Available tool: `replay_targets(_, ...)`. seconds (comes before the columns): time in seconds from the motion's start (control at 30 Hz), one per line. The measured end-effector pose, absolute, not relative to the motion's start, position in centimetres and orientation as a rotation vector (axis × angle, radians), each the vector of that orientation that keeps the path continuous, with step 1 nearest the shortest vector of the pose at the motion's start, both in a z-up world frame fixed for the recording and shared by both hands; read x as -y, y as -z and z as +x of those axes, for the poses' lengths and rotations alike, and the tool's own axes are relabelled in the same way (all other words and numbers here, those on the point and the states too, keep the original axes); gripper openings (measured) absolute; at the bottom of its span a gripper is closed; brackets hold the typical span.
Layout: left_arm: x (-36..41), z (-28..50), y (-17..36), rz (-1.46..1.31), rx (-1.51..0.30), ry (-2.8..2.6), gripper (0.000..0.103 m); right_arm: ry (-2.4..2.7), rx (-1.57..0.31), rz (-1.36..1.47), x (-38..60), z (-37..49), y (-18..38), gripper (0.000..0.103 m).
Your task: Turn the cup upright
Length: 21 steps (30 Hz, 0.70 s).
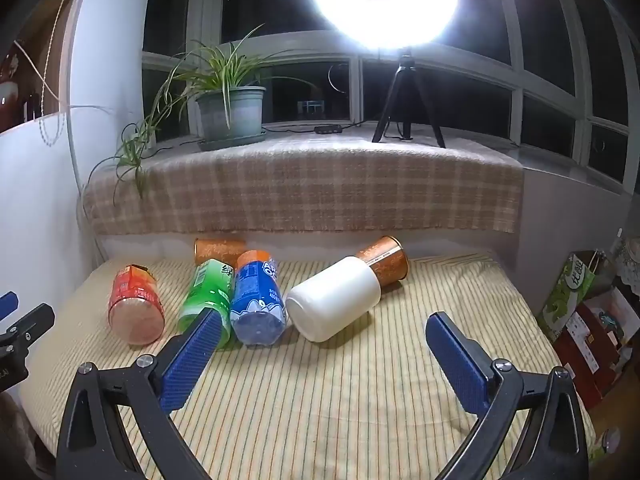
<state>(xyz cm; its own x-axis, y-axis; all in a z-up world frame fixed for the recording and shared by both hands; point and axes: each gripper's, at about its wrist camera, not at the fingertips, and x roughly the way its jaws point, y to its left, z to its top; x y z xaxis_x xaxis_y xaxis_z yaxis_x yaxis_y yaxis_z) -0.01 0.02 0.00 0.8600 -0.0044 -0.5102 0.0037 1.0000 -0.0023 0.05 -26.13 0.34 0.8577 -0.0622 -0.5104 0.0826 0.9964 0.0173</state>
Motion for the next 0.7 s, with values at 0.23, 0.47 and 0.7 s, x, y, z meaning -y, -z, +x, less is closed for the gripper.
replay_targets(0.23,0.07,0.08,0.06,-0.005,-0.537,-0.002,0.102,0.077,-0.537,0.036,26.11,-0.02,-0.41,0.103)
replay_targets(0.47,0.02,0.27,-0.25,-0.014,-0.534,0.0,0.102,0.077,-0.552,0.027,26.12,0.0,-0.41,0.103)
replay_targets(0.7,-0.03,0.18,-0.14,-0.018,-0.53,0.0,0.102,0.076,-0.561,0.028,26.25,0.15,-0.28,0.103)
